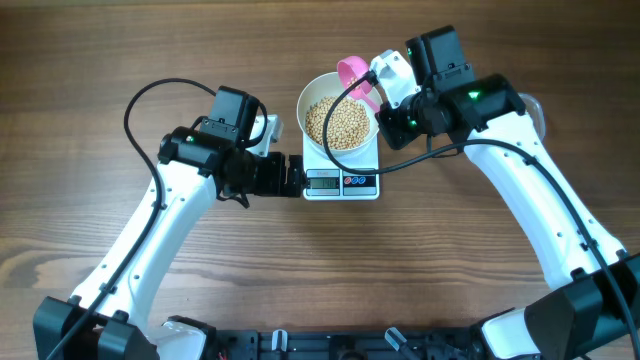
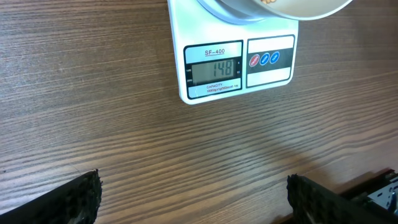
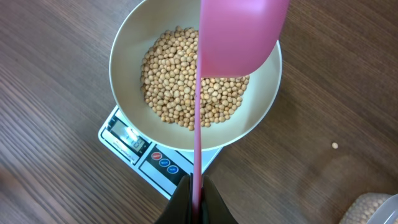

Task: Scoop item into bowl and weigh 150g on scale

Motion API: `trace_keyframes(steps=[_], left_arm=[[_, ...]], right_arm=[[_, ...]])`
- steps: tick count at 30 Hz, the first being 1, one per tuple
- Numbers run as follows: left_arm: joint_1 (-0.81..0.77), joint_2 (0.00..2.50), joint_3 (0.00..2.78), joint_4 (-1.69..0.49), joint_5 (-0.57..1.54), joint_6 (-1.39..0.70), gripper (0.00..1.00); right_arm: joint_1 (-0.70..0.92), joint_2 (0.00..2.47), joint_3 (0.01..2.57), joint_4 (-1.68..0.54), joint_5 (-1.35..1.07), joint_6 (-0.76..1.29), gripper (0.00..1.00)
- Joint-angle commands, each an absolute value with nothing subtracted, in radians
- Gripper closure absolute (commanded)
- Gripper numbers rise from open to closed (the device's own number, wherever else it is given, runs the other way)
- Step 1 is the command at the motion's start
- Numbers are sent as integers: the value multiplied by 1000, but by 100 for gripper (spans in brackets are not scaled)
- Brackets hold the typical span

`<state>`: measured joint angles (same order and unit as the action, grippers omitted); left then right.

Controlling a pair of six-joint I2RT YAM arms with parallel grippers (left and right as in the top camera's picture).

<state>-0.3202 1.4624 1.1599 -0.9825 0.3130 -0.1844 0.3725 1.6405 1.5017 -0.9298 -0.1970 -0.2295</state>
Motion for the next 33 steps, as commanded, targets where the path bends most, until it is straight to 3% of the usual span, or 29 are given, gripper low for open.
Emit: trace_keyframes(steps=[1, 33], left_arm=[[-318, 1469, 1158, -979, 318, -165, 0], [-318, 1469, 1158, -979, 318, -165, 0]], right_arm=[[375, 1630, 1512, -924, -180, -237, 96], [396, 1630, 1512, -940, -125, -277, 96]])
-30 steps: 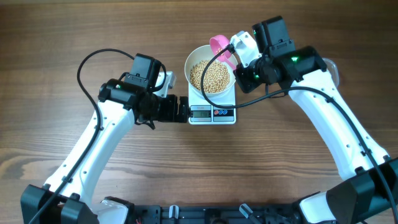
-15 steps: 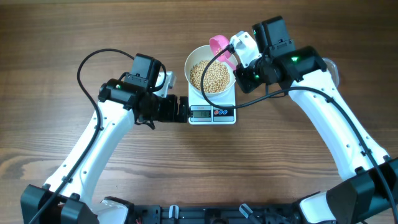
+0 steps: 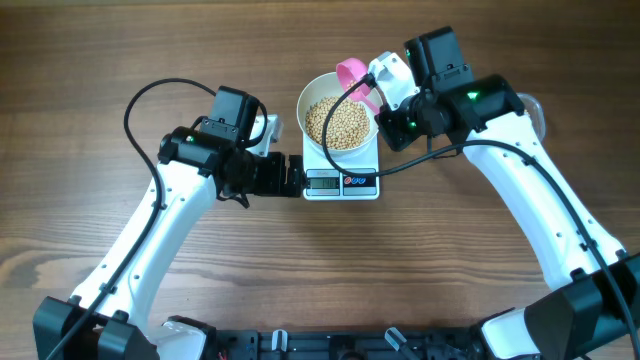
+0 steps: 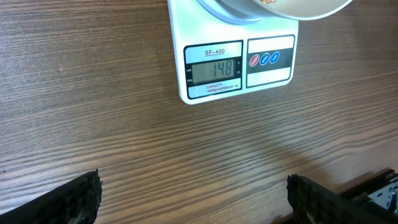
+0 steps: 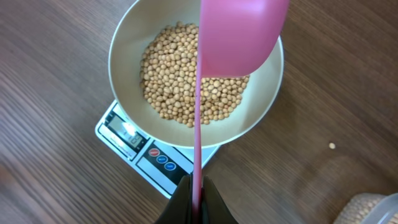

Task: Scoop item into bowl and weigh 150g on scale

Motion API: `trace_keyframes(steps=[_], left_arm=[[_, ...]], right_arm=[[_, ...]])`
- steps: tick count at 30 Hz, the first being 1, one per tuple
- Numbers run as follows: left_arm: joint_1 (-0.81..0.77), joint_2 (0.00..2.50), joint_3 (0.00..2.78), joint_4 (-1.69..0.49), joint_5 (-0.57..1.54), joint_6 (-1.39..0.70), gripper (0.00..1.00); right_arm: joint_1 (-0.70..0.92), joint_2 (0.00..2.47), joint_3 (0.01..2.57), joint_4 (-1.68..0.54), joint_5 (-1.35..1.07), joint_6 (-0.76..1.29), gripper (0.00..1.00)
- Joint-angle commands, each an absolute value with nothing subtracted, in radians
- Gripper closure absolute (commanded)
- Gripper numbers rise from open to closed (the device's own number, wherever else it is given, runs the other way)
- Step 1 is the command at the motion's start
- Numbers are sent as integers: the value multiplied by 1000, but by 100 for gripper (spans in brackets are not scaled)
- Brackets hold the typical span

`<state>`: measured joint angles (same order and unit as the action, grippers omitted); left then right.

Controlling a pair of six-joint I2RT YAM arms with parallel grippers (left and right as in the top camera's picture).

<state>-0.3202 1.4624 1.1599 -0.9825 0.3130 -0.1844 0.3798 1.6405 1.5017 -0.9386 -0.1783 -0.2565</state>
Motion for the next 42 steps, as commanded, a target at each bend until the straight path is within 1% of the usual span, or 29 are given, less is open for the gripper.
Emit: trace_keyframes(steps=[1, 23, 30, 42], left_arm=[[-318, 1469, 1158, -979, 318, -164, 0], [-318, 1469, 1158, -979, 318, -165, 0], [-318, 1469, 1158, -979, 318, -164, 0], [-318, 1469, 1158, -979, 318, -165, 0]], right_arm=[[398, 1630, 1512, -940, -120, -284, 96], [406, 1630, 1512, -932, -128, -256, 96], [405, 1630, 1512, -924, -134, -216, 96], [406, 1630, 1512, -932, -121, -264, 96]])
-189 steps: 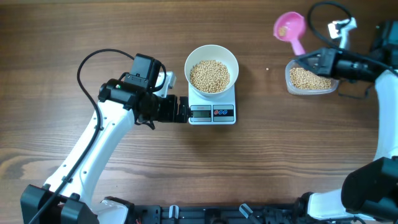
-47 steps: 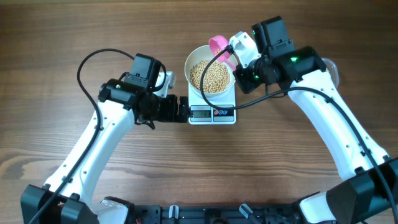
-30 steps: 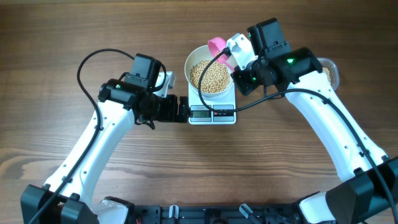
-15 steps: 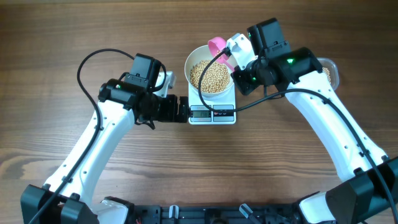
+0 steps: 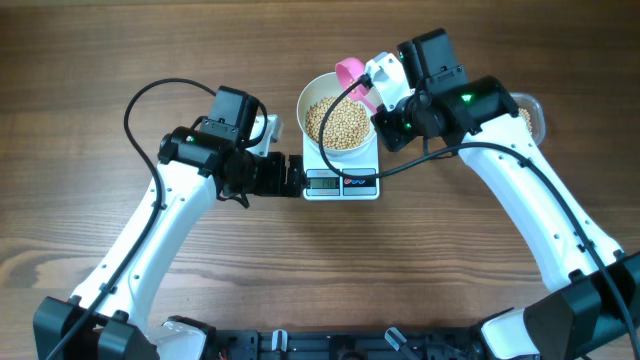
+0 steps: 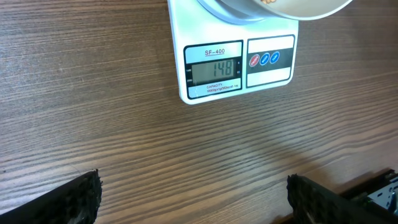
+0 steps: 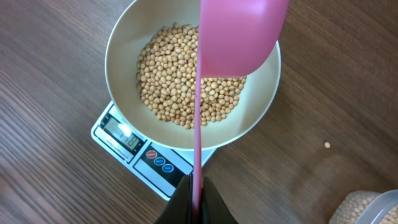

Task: Scoop item into bowl and weigh 150g on scale

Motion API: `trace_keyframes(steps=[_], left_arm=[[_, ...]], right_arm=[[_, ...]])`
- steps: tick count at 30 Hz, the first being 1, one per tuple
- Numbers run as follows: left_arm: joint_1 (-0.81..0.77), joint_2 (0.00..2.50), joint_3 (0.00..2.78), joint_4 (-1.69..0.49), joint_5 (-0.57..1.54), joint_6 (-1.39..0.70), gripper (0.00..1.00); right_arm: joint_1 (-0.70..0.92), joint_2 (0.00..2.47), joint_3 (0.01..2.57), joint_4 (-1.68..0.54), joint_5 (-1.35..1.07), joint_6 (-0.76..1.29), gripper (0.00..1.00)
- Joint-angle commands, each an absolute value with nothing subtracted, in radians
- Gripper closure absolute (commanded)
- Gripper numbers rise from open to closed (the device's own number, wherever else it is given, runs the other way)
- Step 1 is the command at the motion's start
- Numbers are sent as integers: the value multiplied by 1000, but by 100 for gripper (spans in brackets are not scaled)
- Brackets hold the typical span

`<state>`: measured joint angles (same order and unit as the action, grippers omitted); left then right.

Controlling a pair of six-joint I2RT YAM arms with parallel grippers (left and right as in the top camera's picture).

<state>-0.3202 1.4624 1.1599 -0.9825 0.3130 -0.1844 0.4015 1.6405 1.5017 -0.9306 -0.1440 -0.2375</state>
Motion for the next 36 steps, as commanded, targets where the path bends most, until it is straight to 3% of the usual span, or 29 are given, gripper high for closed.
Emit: trace_keyframes(steps=[1, 36], left_arm=[[-318, 1469, 1158, -979, 318, -165, 0], [-318, 1469, 1158, -979, 318, -165, 0]], right_arm=[[406, 1630, 1512, -932, -122, -262, 96], [416, 1645, 1511, -932, -112, -260, 96]])
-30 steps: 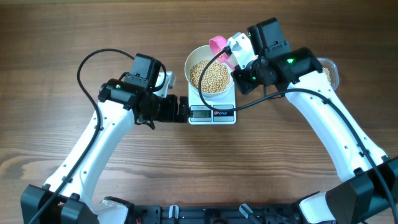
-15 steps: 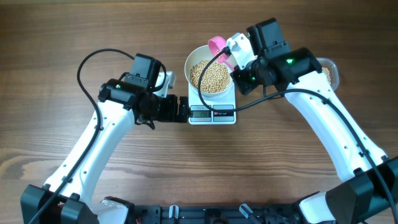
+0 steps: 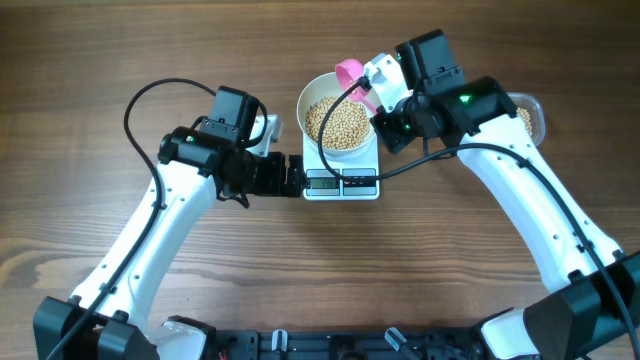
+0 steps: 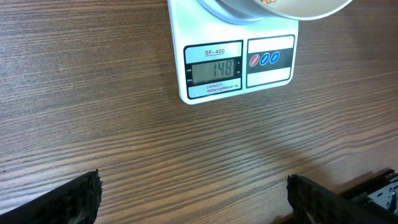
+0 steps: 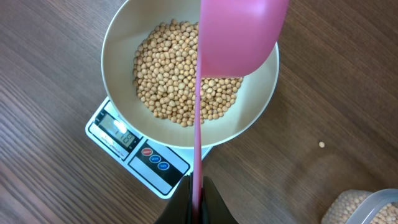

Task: Scoop item into bowl and weigh 150g on scale

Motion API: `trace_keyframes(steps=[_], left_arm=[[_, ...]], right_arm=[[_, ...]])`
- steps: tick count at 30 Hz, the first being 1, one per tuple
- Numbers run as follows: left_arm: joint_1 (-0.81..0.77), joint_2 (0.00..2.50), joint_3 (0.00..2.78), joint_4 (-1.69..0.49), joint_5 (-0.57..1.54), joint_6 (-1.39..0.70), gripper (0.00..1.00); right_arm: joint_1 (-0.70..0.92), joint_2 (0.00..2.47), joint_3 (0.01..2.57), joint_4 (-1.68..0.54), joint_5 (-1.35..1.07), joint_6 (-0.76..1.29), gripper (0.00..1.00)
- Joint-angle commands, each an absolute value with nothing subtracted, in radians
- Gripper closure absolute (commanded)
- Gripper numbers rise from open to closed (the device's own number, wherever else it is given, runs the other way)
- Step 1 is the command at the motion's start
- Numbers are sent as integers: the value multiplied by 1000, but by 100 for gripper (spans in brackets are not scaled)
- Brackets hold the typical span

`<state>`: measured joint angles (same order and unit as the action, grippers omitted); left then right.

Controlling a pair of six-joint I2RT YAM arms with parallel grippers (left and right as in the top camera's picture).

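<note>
A white bowl [image 3: 312, 92] of tan beans [image 5: 180, 87] stands on the white scale [image 4: 180, 25]. Its display [image 4: 214, 69] reads 148. My right gripper [image 5: 197, 190] is shut on the thin handle of the pink scoop [image 5: 239, 34], whose cup hangs over the bowl's right rim [image 5: 268, 68]. In the overhead view the pink scoop [image 3: 351, 72] shows at the bowl's far right edge. My left gripper [image 4: 193, 196] stands open low over the table, just in front of the scale, with nothing between its fingers [image 4: 68, 199].
A clear container of beans [image 5: 367, 208] sits to the right of the scale, also visible as the container [image 3: 528, 113] by the right arm. One stray bean [image 5: 321, 144] lies on the wooden table [image 4: 93, 93] between it and the scale.
My right gripper with the scoop has drawn slightly up and to the right, so the bowl and scale sit further left in its view. The display still reads 148. The left arm is unmoved.
At every moment the right gripper held the pink scoop over the bowl's right rim and the left gripper stayed open before the scale. The reading stayed at 148. The right wrist shifted bit by bit, bringing more of the bean container into its view.
</note>
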<state>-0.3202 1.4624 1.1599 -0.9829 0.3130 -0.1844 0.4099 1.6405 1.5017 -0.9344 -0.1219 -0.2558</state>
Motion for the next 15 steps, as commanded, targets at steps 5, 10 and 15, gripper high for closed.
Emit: trace_keyframes(steps=[5, 10, 15], left_arm=[[-318, 1469, 1158, -979, 318, -165, 0], [-318, 1469, 1158, -979, 318, -164, 0], [-318, 1469, 1158, -979, 318, -164, 0]], right_arm=[[418, 1636, 1518, -937, -112, -259, 96], [418, 1645, 1516, -939, -70, -288, 96], [420, 1645, 1516, -938, -78, -265, 96]])
